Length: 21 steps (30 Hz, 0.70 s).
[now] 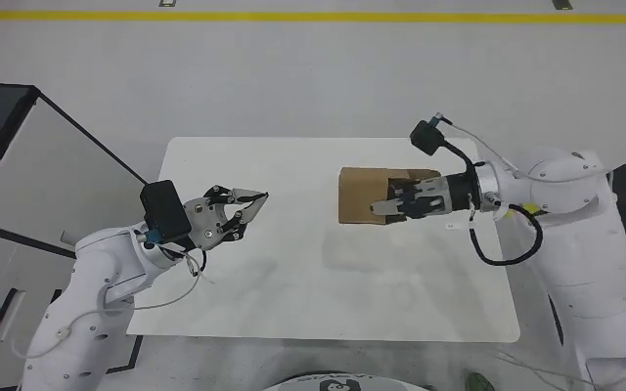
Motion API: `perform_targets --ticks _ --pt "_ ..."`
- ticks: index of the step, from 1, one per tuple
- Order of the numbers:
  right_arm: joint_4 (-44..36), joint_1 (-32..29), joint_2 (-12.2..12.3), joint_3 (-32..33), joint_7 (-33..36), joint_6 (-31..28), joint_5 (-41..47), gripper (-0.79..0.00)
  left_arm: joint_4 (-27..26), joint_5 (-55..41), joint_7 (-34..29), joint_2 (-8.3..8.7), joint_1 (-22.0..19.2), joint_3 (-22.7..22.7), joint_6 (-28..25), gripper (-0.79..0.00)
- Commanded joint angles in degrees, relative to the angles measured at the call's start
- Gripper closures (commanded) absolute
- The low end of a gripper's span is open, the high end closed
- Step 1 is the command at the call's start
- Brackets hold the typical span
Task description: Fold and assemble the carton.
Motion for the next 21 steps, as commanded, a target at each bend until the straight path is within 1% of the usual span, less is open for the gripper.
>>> perform_targets --ticks 1,3,8,21 --pt "-1.23 2.24 -0.01 -2.32 0.57 0.48 -6.27 0.0 0.0 0.0 0.0 0.0 0.0 0.0 0.0 0.0" --pt "-2.36 4.36 -0.05 -4.93 1.35 0.72 -11.89 0.0 0.0 0.0 0.0 0.0 0.0 0.0 0.0 0.0" --pt "-3.14 8.31 -0.42 -10.76 1.57 0.87 -20.1 0.0 0.0 0.0 0.0 0.0 0.0 0.0 0.0 0.0" --pt "-3.15 8.54 -0.44 -10.97 1.47 0.83 -20.59 0.0 0.0 0.0 0.0 0.0 0.0 0.0 0.0 0.0"
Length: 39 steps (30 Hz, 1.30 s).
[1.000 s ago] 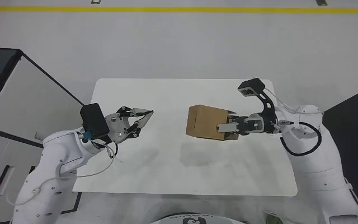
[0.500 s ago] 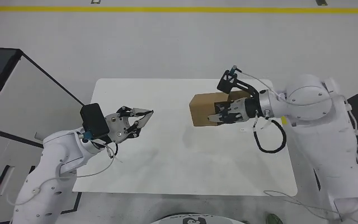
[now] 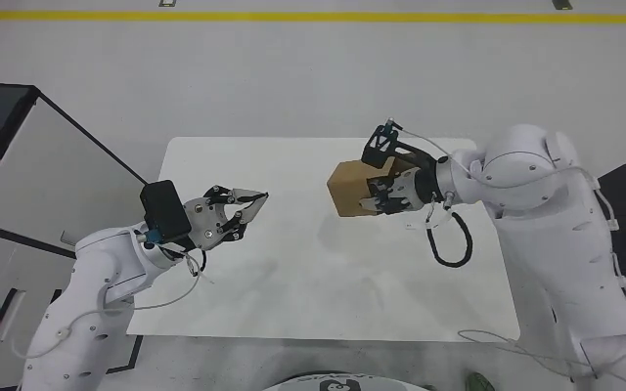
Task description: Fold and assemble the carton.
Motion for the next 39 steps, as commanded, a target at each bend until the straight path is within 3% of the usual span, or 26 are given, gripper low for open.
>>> perform_targets --ticks 1,2,3,4,10,17,22,32,39 --pt "0.0 0.0 0.0 0.0 0.0 0.0 0.0 0.0 0.0 0.0 0.0 0.0 0.0 0.0 0.0 0.0" --pt "0.0 0.0 0.0 0.0 0.0 0.0 0.0 0.0 0.0 0.0 0.0 0.0 0.0 0.0 0.0 -0.028" --pt "0.0 0.0 0.0 0.0 0.0 0.0 0.0 0.0 0.0 0.0 0.0 0.0 0.0 0.0 0.0 -0.332" --pt "0.0 0.0 0.0 0.0 0.0 0.0 0.0 0.0 0.0 0.0 0.0 0.0 0.0 0.0 0.0 -0.785" --pt "-1.78 -0.08 0.11 -3.92 0.98 -0.1 -8.38 0.0 0.0 0.0 0.0 0.0 0.0 0.0 0.0 -0.785" --pt "-0.87 5.08 -0.77 -13.62 3.13 0.52 -18.9 0.0 0.0 0.0 0.0 0.0 0.0 0.0 0.0 -0.785" --pt "1.93 8.57 -1.75 -20.54 3.13 -1.0 -21.32 0.0 0.0 0.0 0.0 0.0 0.0 0.0 0.0 -0.785" --pt "2.06 8.65 -1.78 -20.69 2.91 -1.08 -21.41 0.0 0.0 0.0 0.0 0.0 0.0 0.0 0.0 -0.785" --pt "5.02 12.77 -3.26 -31.79 3.13 -0.85 -29.63 0.0 0.0 0.0 0.0 0.0 0.0 0.0 0.0 -0.785"
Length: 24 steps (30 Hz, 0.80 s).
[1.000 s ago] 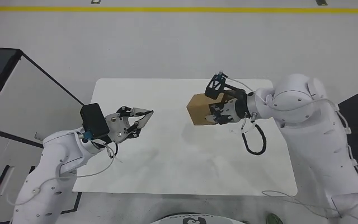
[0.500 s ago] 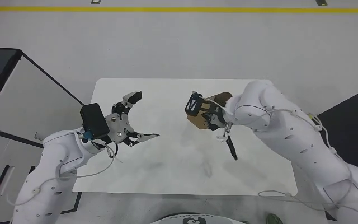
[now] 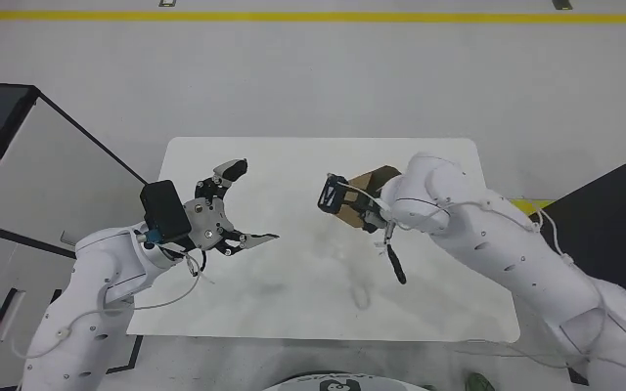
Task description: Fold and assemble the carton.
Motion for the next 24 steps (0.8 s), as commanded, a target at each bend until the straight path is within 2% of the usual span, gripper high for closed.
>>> perform_targets --ticks 1,9,19,21,24 --pt "1.92 2.49 -0.71 -4.01 0.0 0.38 -0.85 0.0 0.0 0.0 0.0 0.0 0.0 0.0 0.0 -0.785" --pt "9.28 12.77 -5.27 -18.89 0.0 0.37 2.31 0.0 0.0 0.0 0.0 0.0 0.0 0.0 0.0 -0.785" --pt "9.28 12.77 -5.27 -18.89 0.0 0.37 2.31 0.0 0.0 0.0 0.0 0.0 0.0 0.0 0.0 -0.785" --pt "9.31 12.01 -5.38 -19.32 -1.67 -0.19 0.88 0.0 0.0 0.0 0.0 0.0 0.0 0.0 0.0 -0.785" --pt "9.66 12.14 -6.67 -21.59 0.0 -0.38 -2.75 0.0 0.0 0.0 0.0 0.0 0.0 0.0 0.0 -0.785"
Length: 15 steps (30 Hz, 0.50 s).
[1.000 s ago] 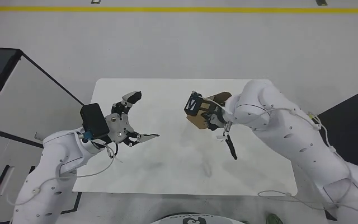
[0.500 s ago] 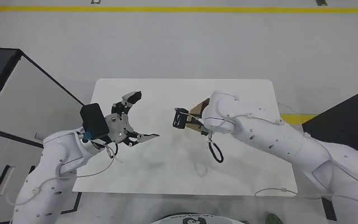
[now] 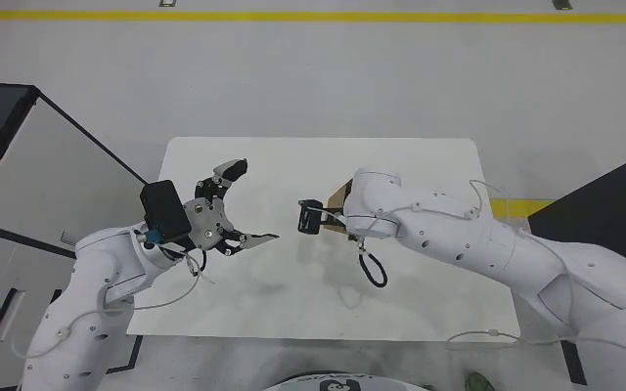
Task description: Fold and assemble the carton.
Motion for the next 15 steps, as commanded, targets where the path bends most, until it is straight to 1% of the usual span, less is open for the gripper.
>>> perform_targets --ticks 1,3,5,6,8,15 --pt "0.38 0.25 -1.32 -1.34 0.62 -0.01 -1.11 0.0 0.0 0.0 0.0 0.0 0.0 0.0 0.0 -0.785" --pt "1.44 0.67 -2.58 -2.56 0.62 -0.74 -2.06 0.0 0.0 0.0 0.0 0.0 0.0 0.0 0.0 -0.785" --pt "3.53 1.32 -4.52 -4.1 0.62 -0.95 -2.72 0.0 0.0 0.0 0.0 0.0 0.0 0.0 0.0 -0.785" --pt "3.95 1.46 -5.09 -4.39 0.62 -1.15 -2.6 0.0 0.0 0.0 0.0 0.0 0.0 0.0 0.0 -0.785" --pt "6.3 1.51 -6.97 -4.67 0.62 -1.9 -2.74 0.0 0.0 0.0 0.0 0.0 0.0 0.0 0.0 -0.785" --pt "12.39 -1.11 -11.68 -4.67 -0.44 -3.54 -5.82 0.0 0.0 0.0 0.0 0.0 0.0 0.0 0.0 -0.785"
